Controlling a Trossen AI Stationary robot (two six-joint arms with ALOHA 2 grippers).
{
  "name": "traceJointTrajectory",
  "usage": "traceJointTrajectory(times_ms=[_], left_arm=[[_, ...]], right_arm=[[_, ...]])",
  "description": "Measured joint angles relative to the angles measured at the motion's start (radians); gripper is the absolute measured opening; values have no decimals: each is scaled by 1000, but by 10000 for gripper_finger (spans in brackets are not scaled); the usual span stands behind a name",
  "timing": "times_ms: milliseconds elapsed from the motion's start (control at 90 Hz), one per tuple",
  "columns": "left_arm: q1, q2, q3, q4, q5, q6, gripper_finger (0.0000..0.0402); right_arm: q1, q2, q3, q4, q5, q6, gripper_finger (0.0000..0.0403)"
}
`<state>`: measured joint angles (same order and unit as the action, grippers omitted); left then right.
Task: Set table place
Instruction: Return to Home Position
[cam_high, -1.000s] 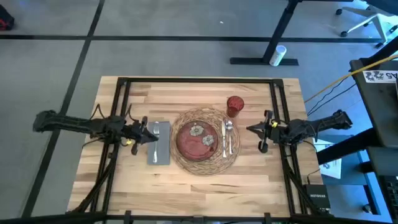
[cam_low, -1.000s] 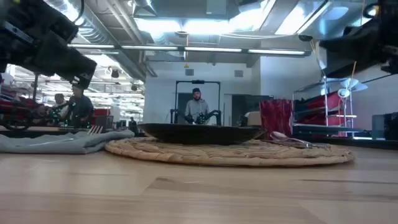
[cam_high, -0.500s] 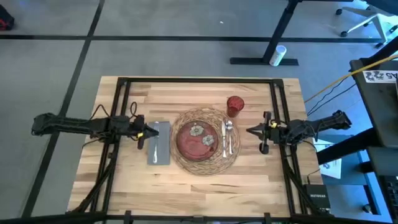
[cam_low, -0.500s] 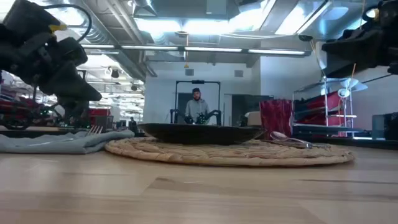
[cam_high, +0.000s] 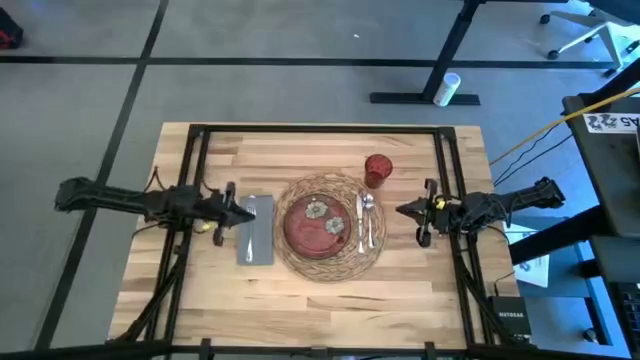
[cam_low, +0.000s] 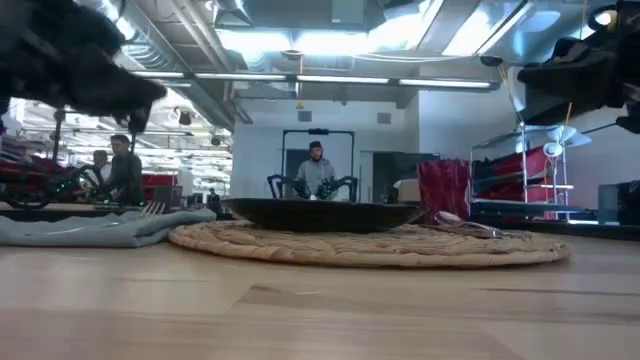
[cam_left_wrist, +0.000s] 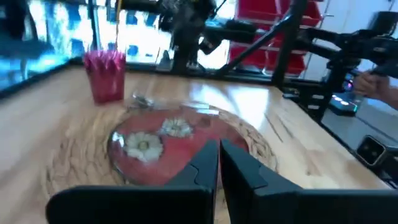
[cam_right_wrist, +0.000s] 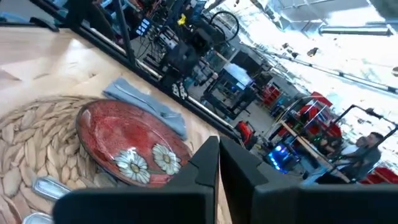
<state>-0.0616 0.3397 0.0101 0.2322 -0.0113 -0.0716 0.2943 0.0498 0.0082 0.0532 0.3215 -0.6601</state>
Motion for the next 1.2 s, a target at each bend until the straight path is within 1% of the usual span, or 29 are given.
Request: traceJointTrajectory(times_ms=[78, 122, 211, 256, 300, 444, 522, 622, 667, 700, 767, 856, 911, 1044, 1111, 1200], left_arm=[[-11, -31, 0, -73, 26, -23, 0], [-17, -50, 0, -101, 79, -30, 0], [-30, -98, 0, -135, 218, -52, 0], [-33, -129, 0, -152, 261, -62, 0], [-33, -162, -1, -174, 272, -77, 0], [-32, -235, 3, -197, 249, -80, 0], [-33, -263, 7, -211, 214, -78, 0], [-32, -270, 16, -253, 87, -54, 0], [-32, -269, 16, -264, 16, -47, 0], [-32, -269, 16, -262, -13, -36, 0], [-30, -271, 16, -258, -46, -18, 0], [-29, -283, 16, -254, -68, 8, 0], [-29, -290, 16, -254, -73, 19, 0], [-29, -305, 16, -253, -73, 10, 0], [-29, -309, 20, -267, -73, 0, 0], [-29, -310, 43, -333, -74, -23, 0]], right_arm=[[0, 0, 0, 0, 0, 0, 0], [0, 4, 0, 0, 0, 0, 0], [0, 22, 0, -1, -8, 11, 0], [0, 33, 0, -2, -19, 26, 0], [0, 50, 0, -2, -27, 43, 0], [0, 136, 0, -6, -51, 96, 0], [0, 170, 0, -2, -14, 124, 0], [1, 177, 0, 11, 102, 162, 0], [1, 172, 0, 23, 125, 161, 0], [0, 168, 0, 39, 129, 155, 0], [0, 157, 0, 76, 80, 126, 0], [0, 139, 0, 147, -65, 48, 0], [0, 120, 0, 162, -131, 21, 0], [0, 64, 0, 93, -134, 22, 0], [0, 25, 9, 8, -140, 41, 0], [0, -42, 58, -110, -175, 67, 0]])
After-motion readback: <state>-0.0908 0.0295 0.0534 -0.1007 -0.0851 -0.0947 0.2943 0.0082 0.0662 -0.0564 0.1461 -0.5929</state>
